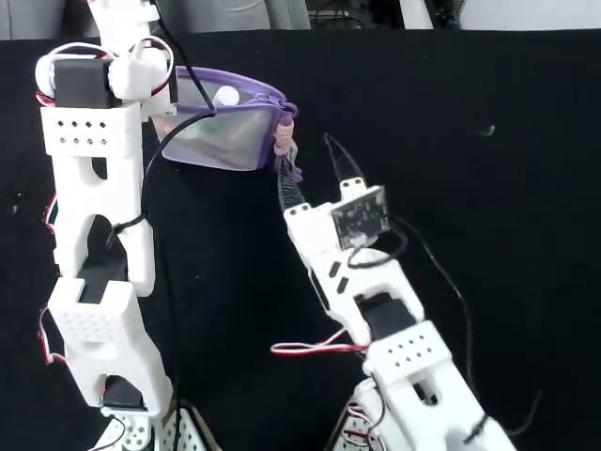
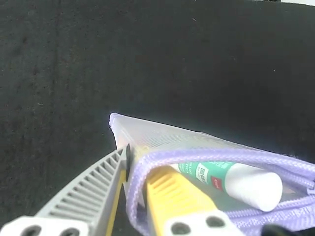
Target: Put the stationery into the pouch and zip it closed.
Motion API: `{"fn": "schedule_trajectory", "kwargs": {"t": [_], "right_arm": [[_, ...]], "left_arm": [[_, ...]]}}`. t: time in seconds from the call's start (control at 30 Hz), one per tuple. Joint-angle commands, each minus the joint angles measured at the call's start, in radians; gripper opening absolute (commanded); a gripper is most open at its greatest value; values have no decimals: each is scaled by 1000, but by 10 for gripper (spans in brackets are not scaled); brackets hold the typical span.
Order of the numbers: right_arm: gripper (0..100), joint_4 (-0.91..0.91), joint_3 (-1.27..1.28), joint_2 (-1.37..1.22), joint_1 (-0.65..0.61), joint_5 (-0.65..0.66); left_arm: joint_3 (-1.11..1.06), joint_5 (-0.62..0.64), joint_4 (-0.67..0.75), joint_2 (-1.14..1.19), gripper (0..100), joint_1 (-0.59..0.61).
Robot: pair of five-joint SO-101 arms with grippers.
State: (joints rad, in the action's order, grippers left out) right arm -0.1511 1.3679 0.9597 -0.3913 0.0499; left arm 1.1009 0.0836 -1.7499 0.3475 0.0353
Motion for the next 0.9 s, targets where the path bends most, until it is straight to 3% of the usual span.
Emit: {"fn": "schedule_trajectory", "kwargs": {"t": [0.0, 0.17, 0.53, 0.73, 0.87], "right_arm": [[204, -52, -133, -165, -5, -18], [204, -109, -220, -361, 34, -18], [201, -201, -303, -478, -2, -14], [33, -207, -367, -582, 0, -11], [25, -209, -367, -584, 17, -9]], "left_arm": [[30, 8, 2, -5, 29, -13], [30, 8, 2, -5, 29, -12], [30, 8, 0, -5, 29, -13], [28, 6, 0, -5, 29, -7], [28, 6, 2, -5, 29, -8]]}}
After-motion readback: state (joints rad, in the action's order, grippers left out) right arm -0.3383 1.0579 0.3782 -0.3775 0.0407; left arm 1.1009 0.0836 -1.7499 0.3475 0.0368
